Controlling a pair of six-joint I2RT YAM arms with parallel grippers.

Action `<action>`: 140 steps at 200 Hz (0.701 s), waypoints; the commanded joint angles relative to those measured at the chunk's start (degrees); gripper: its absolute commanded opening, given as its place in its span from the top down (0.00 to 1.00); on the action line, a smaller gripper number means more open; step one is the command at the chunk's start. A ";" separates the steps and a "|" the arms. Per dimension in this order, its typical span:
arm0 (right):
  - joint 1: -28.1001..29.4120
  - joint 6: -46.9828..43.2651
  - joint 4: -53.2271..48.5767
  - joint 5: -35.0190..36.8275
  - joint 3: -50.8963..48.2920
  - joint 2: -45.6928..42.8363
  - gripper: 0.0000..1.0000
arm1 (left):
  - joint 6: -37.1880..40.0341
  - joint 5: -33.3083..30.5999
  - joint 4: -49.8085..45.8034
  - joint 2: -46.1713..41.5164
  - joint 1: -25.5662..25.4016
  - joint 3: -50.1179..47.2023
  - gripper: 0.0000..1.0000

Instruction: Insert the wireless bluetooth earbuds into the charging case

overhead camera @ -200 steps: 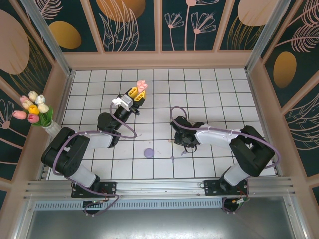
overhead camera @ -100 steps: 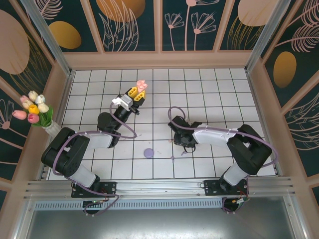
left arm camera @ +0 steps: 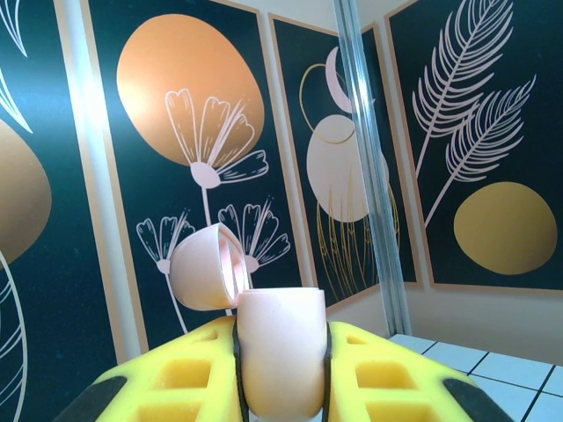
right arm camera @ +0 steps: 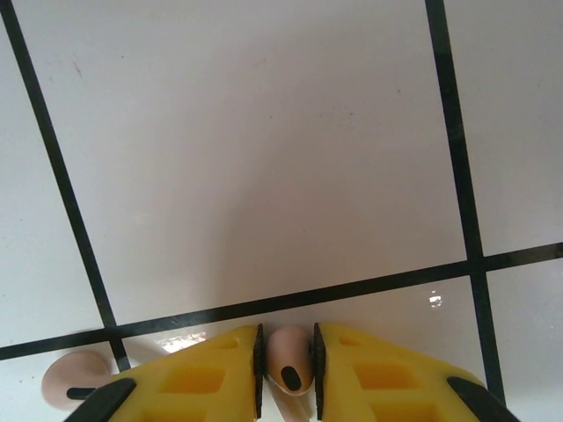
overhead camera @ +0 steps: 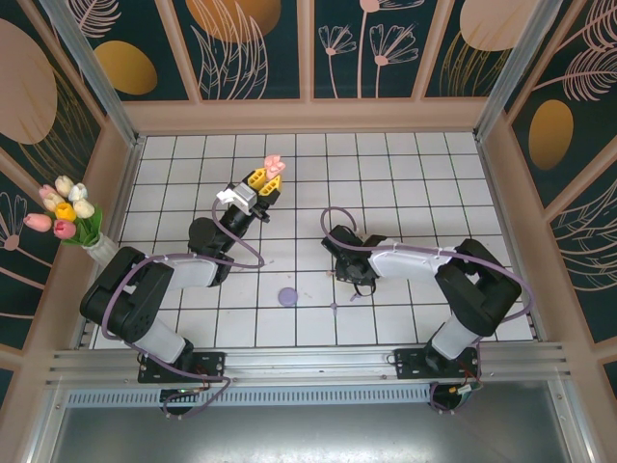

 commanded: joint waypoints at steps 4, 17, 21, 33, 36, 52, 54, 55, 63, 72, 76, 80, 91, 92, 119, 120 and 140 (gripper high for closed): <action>0.34 0.35 1.20 -1.97 -1.22 -0.52 0.79 | -0.91 1.35 4.15 -0.29 -0.33 1.05 1.00; 0.16 0.31 2.35 -1.93 -1.82 -1.89 0.80 | -0.86 1.44 4.06 -0.41 -0.33 1.05 1.00; 0.10 0.27 2.68 -1.84 -1.99 -2.39 0.80 | -0.89 1.54 4.05 -0.41 -0.33 1.06 1.00; -0.15 0.03 3.83 -1.60 -2.67 -4.13 0.80 | -0.89 1.67 3.94 -0.50 -0.33 1.14 1.00; -0.26 0.05 4.05 -1.56 -2.84 -4.54 0.81 | -0.88 1.70 3.94 -0.50 -0.33 1.14 1.00; -0.97 -0.33 5.39 -1.41 -3.68 -6.96 0.81 | -0.82 1.83 3.83 -0.50 -0.31 1.24 1.00; -1.07 -0.34 5.62 -1.39 -3.75 -7.40 0.81 | -0.84 1.89 3.78 -0.50 -0.31 1.23 1.00; -1.12 -0.40 5.69 -1.34 -3.81 -7.51 0.81 | -0.87 1.88 3.82 -0.50 -0.32 1.23 1.00; -1.40 -0.51 6.27 -1.25 -4.25 -8.86 0.81 | -0.82 1.96 3.71 -0.47 -0.32 1.32 1.00; -1.94 -0.64 6.92 -1.27 -4.60 -10.36 0.81 | -0.87 2.18 3.61 -0.49 -0.33 1.38 1.00; -2.16 -0.83 7.19 -1.21 -4.70 -11.07 0.81 | -0.93 2.23 3.53 -0.50 -0.34 1.40 1.00; -2.38 -0.95 7.35 -1.12 -4.79 -11.82 0.81 | -0.89 2.31 3.52 -0.50 -0.33 1.40 1.00; -3.43 -1.54 7.97 -1.03 -4.83 -13.83 0.81 | -0.97 2.53 3.38 -0.50 -0.32 1.48 1.00; -3.48 -1.57 8.05 -0.98 -4.83 -14.01 0.81 | -0.94 2.60 3.35 -0.50 -0.33 1.49 1.00; -7.09 -4.18 10.41 -2.35 -3.91 -19.47 0.81 | -1.38 3.87 2.95 -0.59 -0.33 1.67 1.00; -7.20 -4.26 10.55 -2.44 -3.84 -19.69 0.81 | -1.45 3.93 2.96 -0.59 -0.33 1.67 1.00; -10.54 -6.73 13.13 -4.60 -2.29 -23.17 0.81 | -1.85 5.30 2.38 -0.68 -0.33 2.00 1.00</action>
